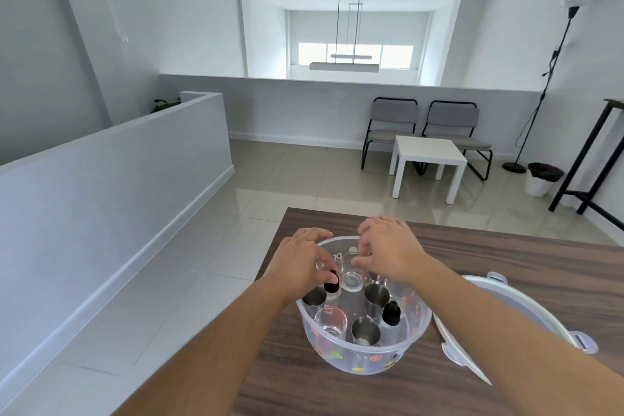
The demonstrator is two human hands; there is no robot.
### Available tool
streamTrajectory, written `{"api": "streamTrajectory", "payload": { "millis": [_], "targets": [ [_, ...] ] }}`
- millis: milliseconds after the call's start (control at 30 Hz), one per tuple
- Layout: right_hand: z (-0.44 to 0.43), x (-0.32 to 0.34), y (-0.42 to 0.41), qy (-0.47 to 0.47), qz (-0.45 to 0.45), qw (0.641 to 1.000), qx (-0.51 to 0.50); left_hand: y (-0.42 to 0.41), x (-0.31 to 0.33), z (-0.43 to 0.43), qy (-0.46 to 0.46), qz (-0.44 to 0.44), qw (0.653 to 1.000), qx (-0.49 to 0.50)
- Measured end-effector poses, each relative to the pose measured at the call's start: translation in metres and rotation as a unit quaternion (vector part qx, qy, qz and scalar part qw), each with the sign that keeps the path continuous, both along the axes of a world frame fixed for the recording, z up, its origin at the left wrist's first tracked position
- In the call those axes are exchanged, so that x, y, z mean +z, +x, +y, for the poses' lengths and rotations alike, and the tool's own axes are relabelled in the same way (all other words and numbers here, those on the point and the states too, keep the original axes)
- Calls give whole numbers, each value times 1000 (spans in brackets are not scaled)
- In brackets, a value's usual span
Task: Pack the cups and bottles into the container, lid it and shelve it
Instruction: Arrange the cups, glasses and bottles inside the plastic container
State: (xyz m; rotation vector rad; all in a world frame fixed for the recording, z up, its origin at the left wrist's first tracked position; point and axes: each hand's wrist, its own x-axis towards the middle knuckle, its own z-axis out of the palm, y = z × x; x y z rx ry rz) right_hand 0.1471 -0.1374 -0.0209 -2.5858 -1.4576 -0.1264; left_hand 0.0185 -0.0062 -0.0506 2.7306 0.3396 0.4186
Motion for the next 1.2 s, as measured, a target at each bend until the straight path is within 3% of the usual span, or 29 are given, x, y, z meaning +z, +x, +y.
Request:
{"api": "streamTrajectory", "payload": {
  "millis": [200, 400, 700, 833, 933, 1200],
  "targets": [
    [-35, 4, -18, -95, 23, 995, 33, 10, 6, -15, -6, 9, 999, -33],
    [-36, 0, -27, -124, 62, 989, 42, 11, 6, -19, 8, 17, 999, -40],
    [-43, -5, -23, -83, 143, 984, 59, 10, 3, -17, 11, 16, 1000, -16],
    [-49, 2, -2, -46, 49, 998, 0, 9, 2, -16, 0, 18, 1000, -7],
    [-53, 1, 5, -85, -3, 995, -44, 5, 1, -15, -5, 17, 1000, 0],
    [-49, -11, 1, -131, -14, 990, -45, 0, 3, -15, 8, 23, 1000, -3]
  ]
}}
